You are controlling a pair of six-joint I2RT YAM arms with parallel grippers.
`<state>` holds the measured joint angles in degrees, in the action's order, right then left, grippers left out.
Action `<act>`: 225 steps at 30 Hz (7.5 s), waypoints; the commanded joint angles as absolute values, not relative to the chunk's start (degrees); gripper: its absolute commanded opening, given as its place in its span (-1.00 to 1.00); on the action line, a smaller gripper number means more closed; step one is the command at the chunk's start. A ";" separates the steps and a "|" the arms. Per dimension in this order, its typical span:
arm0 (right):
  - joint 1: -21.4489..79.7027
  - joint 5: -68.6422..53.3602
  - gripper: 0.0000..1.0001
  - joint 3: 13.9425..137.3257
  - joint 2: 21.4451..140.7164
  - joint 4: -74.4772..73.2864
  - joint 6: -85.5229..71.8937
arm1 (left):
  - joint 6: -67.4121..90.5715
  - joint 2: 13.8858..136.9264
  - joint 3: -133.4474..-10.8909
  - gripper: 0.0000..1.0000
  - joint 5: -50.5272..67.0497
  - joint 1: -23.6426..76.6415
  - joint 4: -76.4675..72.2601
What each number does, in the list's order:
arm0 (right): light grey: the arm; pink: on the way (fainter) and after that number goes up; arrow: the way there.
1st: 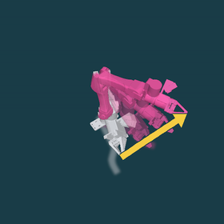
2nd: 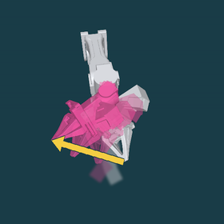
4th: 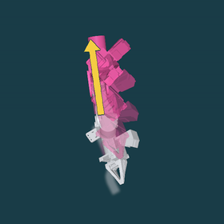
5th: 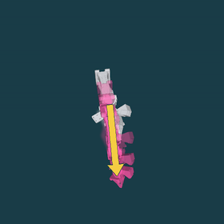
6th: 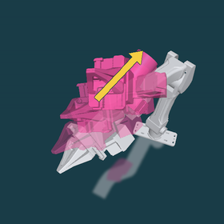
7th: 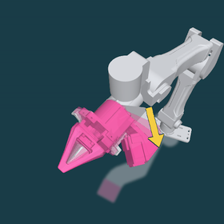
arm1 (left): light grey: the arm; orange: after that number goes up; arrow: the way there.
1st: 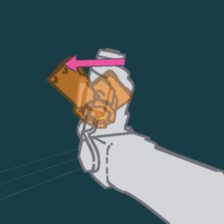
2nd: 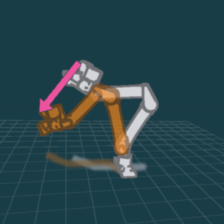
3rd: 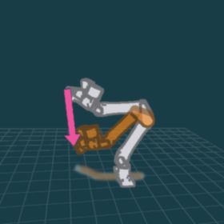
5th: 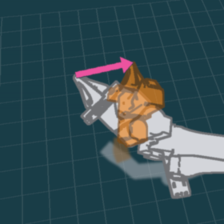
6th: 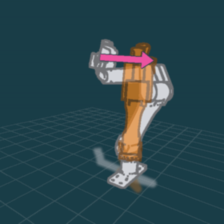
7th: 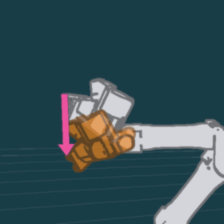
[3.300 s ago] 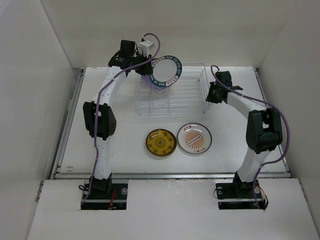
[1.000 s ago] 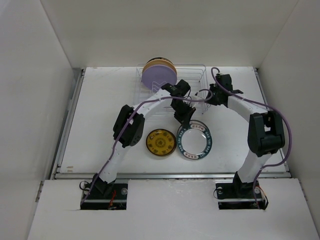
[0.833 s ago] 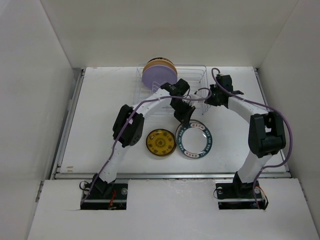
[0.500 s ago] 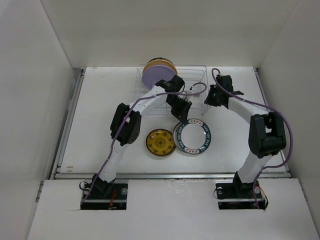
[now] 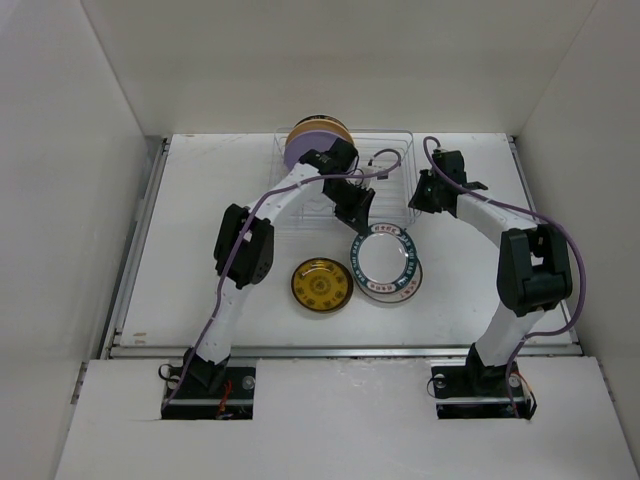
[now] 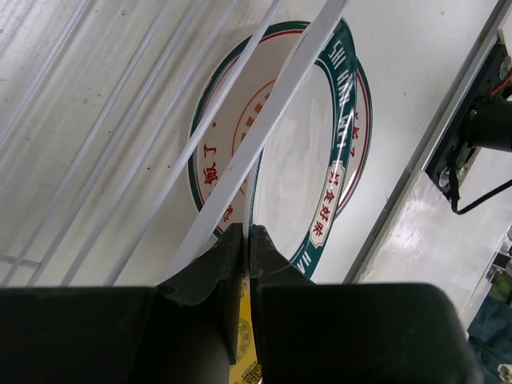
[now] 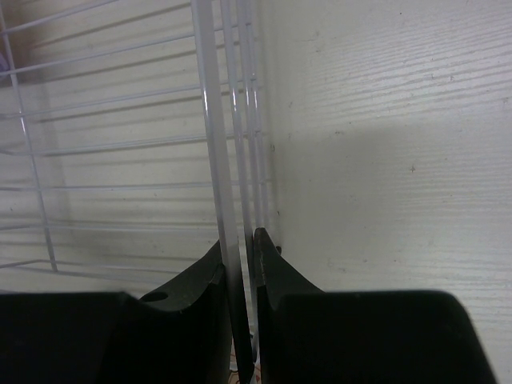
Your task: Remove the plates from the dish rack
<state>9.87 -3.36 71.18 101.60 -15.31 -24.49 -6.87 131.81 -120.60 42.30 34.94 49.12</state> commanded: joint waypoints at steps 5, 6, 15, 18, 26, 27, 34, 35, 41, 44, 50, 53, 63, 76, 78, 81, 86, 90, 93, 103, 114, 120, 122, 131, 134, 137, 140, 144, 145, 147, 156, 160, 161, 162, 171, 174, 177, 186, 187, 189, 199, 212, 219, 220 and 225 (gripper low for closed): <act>10.02 -5.89 -0.65 72.60 98.61 -11.51 -27.69 | -5.89 131.31 -122.78 -1.00 40.52 34.19 49.04; 10.02 -5.89 -0.65 72.60 98.61 -11.51 -27.69 | -6.58 131.31 -122.78 -1.00 40.52 34.71 49.83; 10.02 -5.89 -0.65 72.60 98.61 -11.51 -27.69 | -12.13 131.84 -122.61 -0.58 37.36 38.06 54.93; 10.02 -5.89 -0.65 72.60 98.61 -11.51 -27.69 | -12.13 132.45 -122.61 -0.37 36.74 38.58 54.93; 10.02 -5.89 -0.65 72.60 99.14 -12.04 -27.69 | -12.13 131.92 -125.41 0.37 35.69 38.58 55.10; 10.02 -5.89 -0.65 72.60 99.14 -12.04 -27.69 | -12.83 131.23 -125.42 0.43 35.68 38.58 55.63; 10.02 -4.83 -0.65 73.13 99.14 -13.09 -27.16 | -14.15 126.92 -126.04 0.49 32.43 38.58 56.68; 10.02 -4.83 -0.65 73.13 99.14 -13.10 -27.16 | -14.15 125.43 -126.04 0.46 32.43 38.58 56.69; 10.02 -4.31 -0.65 73.65 99.14 -13.10 -26.63 | -8.18 118.04 -126.04 0.40 34.90 32.44 52.92; 10.02 -4.31 -0.65 73.65 99.14 -13.10 -26.63 | -8.17 113.92 -124.64 0.33 26.39 28.66 47.39; 10.02 -3.78 -0.65 74.17 100.37 -13.70 -26.02 | -19.48 113.37 -121.38 0.07 6.97 24.35 33.08; 10.02 -3.78 -0.65 74.79 101.59 -13.71 -26.02 | -29.67 114.52 -118.48 0.07 3.62 23.30 27.62; 10.02 -3.78 -0.65 77.78 104.41 -15.46 -25.49 | -32.09 125.50 -126.83 0.07 1.32 20.40 26.73; 10.02 -2.72 -0.65 78.93 106.00 -17.66 -24.96 | -27.07 127.88 -125.51 -0.14 7.55 18.02 24.60; 10.02 -2.72 -0.65 79.45 106.52 -17.67 -24.96 | -27.07 128.41 -125.51 -0.17 10.79 18.02 26.44; 10.02 -2.72 -0.65 79.45 106.52 -18.19 -24.96 | -26.54 128.93 -125.51 -0.27 12.03 18.02 27.25; 10.02 -2.72 -0.65 79.45 106.52 -18.19 -24.96 | -24.61 129.55 -125.51 -0.63 12.57 17.50 27.25; 10.02 -2.20 -0.65 78.84 106.52 -18.19 -24.96 | -21.54 129.55 -126.04 -1.00 11.25 17.49 26.63; 10.02 -2.20 -0.65 78.84 106.52 -18.19 -24.96 | -20.40 128.85 -126.04 -1.00 10.55 16.97 27.33; 10.02 -2.20 -0.65 78.31 106.52 -17.67 -24.96 | -8.46 119.09 -126.73 -1.00 20.99 14.77 28.91; 10.02 -2.20 -0.65 78.31 106.52 -17.67 -24.96 | -0.45 114.09 -130.52 -1.00 31.89 10.99 42.79; 10.02 -2.72 -0.46 78.84 105.91 -17.05 -24.96 | -2.98 109.78 -124.99 -1.00 37.96 2.04 59.21; 10.02 -1.85 -0.07 79.37 104.51 -17.05 -24.96 | -4.74 108.20 -121.93 -1.00 37.97 -1.30 63.53; 10.02 4.74 0.43 89.02 101.43 -20.65 -18.90 | -12.48 98.53 -104.95 -1.00 32.17 -16.87 73.21; 10.02 4.75 0.43 93.24 100.81 -18.81 -16.80 | -15.02 98.69 -99.86 -1.00 31.30 -18.89 74.61; 10.63 -0.25 0.43 96.93 101.42 -14.60 -15.30 | -17.39 103.25 -95.99 -1.00 31.29 -20.73 75.59; 12.03 -7.01 0.43 101.76 105.97 -11.09 -13.72 | -18.19 108.52 -93.70 -1.00 32.43 -22.32 76.20; 14.50 -13.00 0.43 113.36 115.91 -12.56 -12.13 | -18.19 112.75 -91.59 -1.00 31.38 -23.73 74.98; 15.02 -13.01 0.43 115.47 117.75 -12.57 -11.52 | -18.19 113.46 -91.58 -1.00 29.98 -23.73 74.36; 16.43 -14.58 0.43 120.66 122.58 -11.96 -11.51 | -17.67 115.48 -91.05 -1.00 28.92 -24.26 73.75; 19.95 -17.75 0.38 128.23 132.80 -4.40 -11.51 | -17.58 122.42 -89.30 -1.00 25.84 -24.26 73.21; 21.00 -17.75 0.35 128.76 135.09 -3.78 -11.51 | -16.96 122.96 -88.68 -0.67 24.61 -24.26 72.69; 21.01 -16.97 0.32 128.76 136.05 -3.17 -11.51 | -16.96 122.96 -88.68 -0.51 24.61 -24.26 72.69; 21.01 -16.35 0.28 128.76 136.92 -3.16 -11.51 | -16.96 122.96 -88.68 -0.39 24.61 -24.26 72.69; 21.53 -6.06 0.16 128.76 139.04 -0.10 -12.57 | -16.44 121.90 -88.68 -0.20 23.99 -24.26 72.07; 21.53 -6.49 -0.09 128.23 139.04 1.31 -12.57 | -16.44 121.38 -88.15 -0.20 23.99 -24.26 71.54; 22.06 -7.03 -0.50 127.71 138.17 1.32 -12.57 | -16.44 120.85 -88.15 -0.20 23.99 -24.26 71.54; 22.06 -2.91 -0.82 118.13 126.66 5.89 -7.39 | -17.49 120.32 -88.15 -0.20 27.77 -24.26 72.07; 22.06 -2.90 -0.85 118.12 125.95 5.89 -7.38 | -17.49 120.32 -88.15 -0.20 27.77 -24.26 72.07; 22.06 -2.38 -0.87 117.60 124.03 7.29 -7.38 | -18.02 120.32 -88.15 -0.20 28.39 -24.26 72.07; 27.33 0.71 -1.00 117.07 117.35 7.13 -7.38 | -18.02 117.87 -88.68 -0.11 28.39 -24.26 72.60; 39.90 -18.71 -1.00 125.24 124.53 -25.74 -14.06 | -3.27 102.05 -93.87 0.08 14.00 -24.26 61.80; 43.59 -19.42 -1.00 125.60 129.29 -30.76 -20.03 | 1.75 96.86 -92.11 0.16 1.05 -25.31 56.87; 45.07 -18.73 -1.00 125.60 129.90 -30.76 -20.65 | 1.76 96.86 -91.50 0.16 1.66 -25.31 56.87; 46.93 -15.74 -1.00 123.49 130.43 -28.39 -24.25 | 0.71 96.33 -89.74 0.16 2.81 -25.31 56.87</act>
<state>45.08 -16.80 122.91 132.35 -32.10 -20.14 0.05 97.62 -90.96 4.14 -25.23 56.73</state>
